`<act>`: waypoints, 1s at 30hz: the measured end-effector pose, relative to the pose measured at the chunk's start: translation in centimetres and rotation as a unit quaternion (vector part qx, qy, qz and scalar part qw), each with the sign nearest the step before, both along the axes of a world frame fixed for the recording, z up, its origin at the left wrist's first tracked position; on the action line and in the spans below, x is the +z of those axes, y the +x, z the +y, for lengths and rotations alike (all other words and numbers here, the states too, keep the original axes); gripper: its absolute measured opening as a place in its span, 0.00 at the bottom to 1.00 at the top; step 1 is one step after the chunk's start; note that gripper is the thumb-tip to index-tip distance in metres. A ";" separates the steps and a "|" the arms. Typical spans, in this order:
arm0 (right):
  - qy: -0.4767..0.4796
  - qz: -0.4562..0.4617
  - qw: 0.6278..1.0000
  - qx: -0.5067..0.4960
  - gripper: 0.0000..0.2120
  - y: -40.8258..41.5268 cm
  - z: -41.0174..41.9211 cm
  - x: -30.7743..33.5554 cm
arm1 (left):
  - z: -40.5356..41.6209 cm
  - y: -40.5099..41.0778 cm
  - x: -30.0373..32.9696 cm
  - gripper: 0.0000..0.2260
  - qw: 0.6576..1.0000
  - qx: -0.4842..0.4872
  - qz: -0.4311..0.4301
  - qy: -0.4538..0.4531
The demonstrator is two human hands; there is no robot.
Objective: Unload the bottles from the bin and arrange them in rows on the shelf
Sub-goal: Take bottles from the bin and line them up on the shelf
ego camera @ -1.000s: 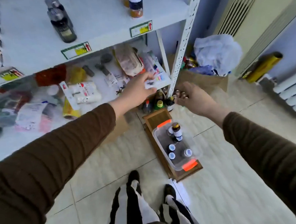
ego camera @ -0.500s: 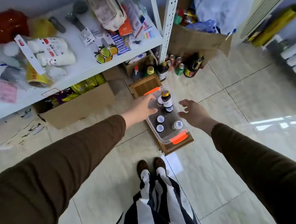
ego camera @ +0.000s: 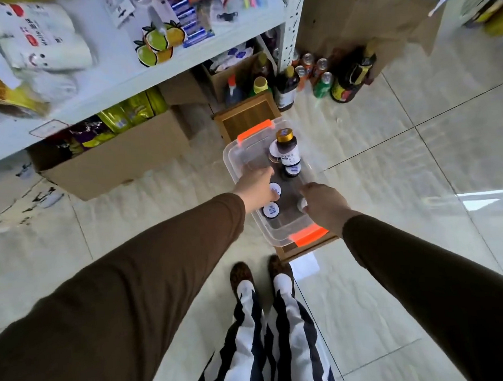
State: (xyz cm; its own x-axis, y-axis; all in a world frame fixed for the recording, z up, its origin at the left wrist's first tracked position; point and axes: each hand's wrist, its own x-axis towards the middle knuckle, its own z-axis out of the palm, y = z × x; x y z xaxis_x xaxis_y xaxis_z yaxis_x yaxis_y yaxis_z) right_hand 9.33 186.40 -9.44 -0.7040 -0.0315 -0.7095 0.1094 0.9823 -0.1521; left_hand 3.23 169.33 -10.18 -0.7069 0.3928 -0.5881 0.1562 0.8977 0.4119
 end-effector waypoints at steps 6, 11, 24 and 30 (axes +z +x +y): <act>0.057 -0.043 0.992 0.108 0.17 -1.0 0.3 -3.8 | 1.9 -1.1 -3.7 0.25 0.996 -0.073 0.010 -0.057; 0.078 -0.053 0.982 0.161 0.16 -1.4 -0.1 -5.8 | 2.4 -1.6 -5.3 0.22 0.990 -0.112 -0.014 -0.088; -0.164 -0.011 0.986 -0.025 0.20 -3.0 1.7 4.5 | -1.1 -3.4 5.2 0.12 0.999 -0.036 -0.017 0.020; -0.275 0.054 0.959 -0.053 0.19 -6.8 1.4 16.4 | -6.2 -5.7 17.1 0.17 0.995 0.058 0.000 0.075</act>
